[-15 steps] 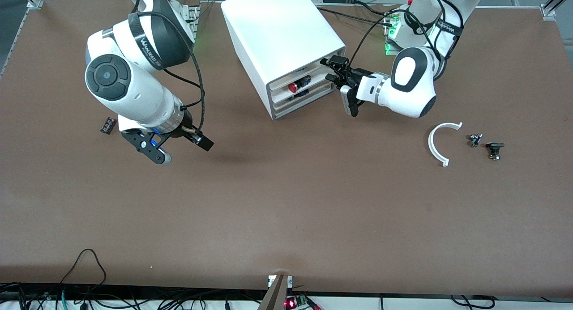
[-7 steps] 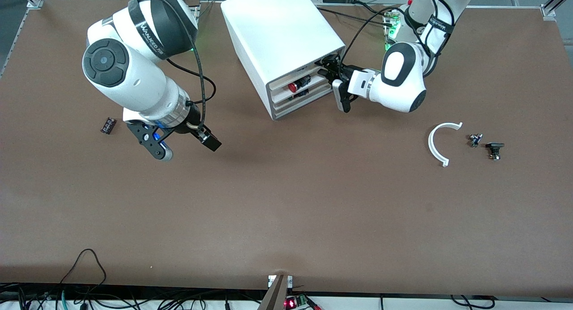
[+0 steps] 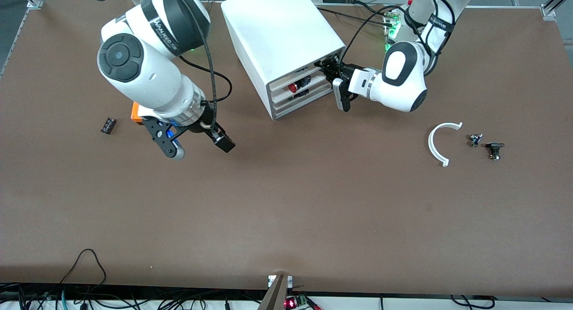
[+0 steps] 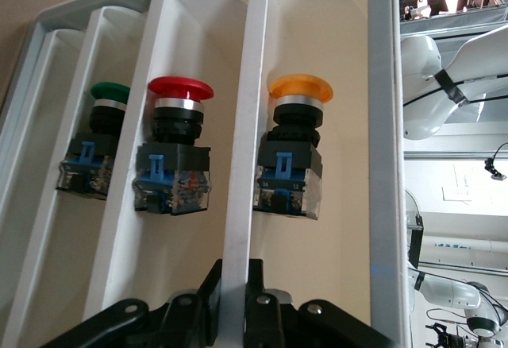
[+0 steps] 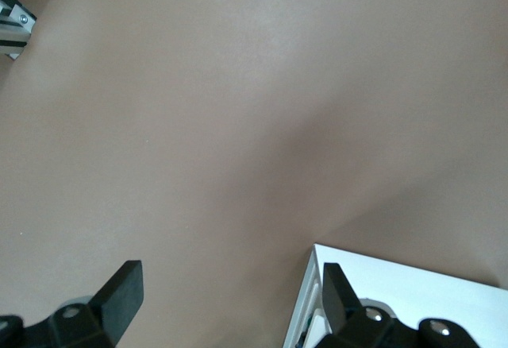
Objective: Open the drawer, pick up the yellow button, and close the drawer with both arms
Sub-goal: 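Pull the drawer open with the left gripper while the right gripper approaches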
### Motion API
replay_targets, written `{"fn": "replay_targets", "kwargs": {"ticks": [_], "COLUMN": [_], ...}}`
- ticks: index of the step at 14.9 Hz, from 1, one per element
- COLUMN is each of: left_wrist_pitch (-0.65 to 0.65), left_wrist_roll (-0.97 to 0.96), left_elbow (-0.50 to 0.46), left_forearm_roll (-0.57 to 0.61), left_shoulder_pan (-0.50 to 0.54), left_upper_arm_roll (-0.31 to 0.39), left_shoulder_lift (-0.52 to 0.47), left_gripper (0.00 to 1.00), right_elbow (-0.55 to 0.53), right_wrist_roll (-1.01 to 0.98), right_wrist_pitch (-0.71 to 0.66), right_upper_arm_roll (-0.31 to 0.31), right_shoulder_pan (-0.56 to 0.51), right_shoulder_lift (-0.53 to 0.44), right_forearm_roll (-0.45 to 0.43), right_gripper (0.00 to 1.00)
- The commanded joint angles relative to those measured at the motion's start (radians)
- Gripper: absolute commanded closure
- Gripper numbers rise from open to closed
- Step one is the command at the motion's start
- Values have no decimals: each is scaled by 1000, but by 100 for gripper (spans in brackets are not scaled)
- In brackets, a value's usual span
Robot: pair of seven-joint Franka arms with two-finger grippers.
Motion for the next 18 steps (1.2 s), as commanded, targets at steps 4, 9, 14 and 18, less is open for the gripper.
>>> {"fn": "replay_targets", "kwargs": {"ticks": [4,9,14,18], "left_wrist_pitch": [15,15,13,-1], "left_wrist_roll": [12,9,-2,-3], "left_elbow": [119,165,261,326], "left_forearm_roll": [114,158,227,265], "left_shoulder_pan": [83,146,195,236], "left_upper_arm_roll": [1,3,3,3], "left_shoulder_lift": [106,129,204,249], "left_gripper": [100,100,100,100], "right_elbow": [120,122,122,123], "right_wrist_roll": [127,214,308,340], "right_wrist_pitch": [45,127,185,185], "right_upper_arm_roll": [-7,-7,-16,-20], "right_shoulder_pan": [72,129,233,307], "right_shoulder_lift": [98,127,163,186], "right_forearm_roll": [12,11,5,3], "right_gripper": [0,0,0,0]}}
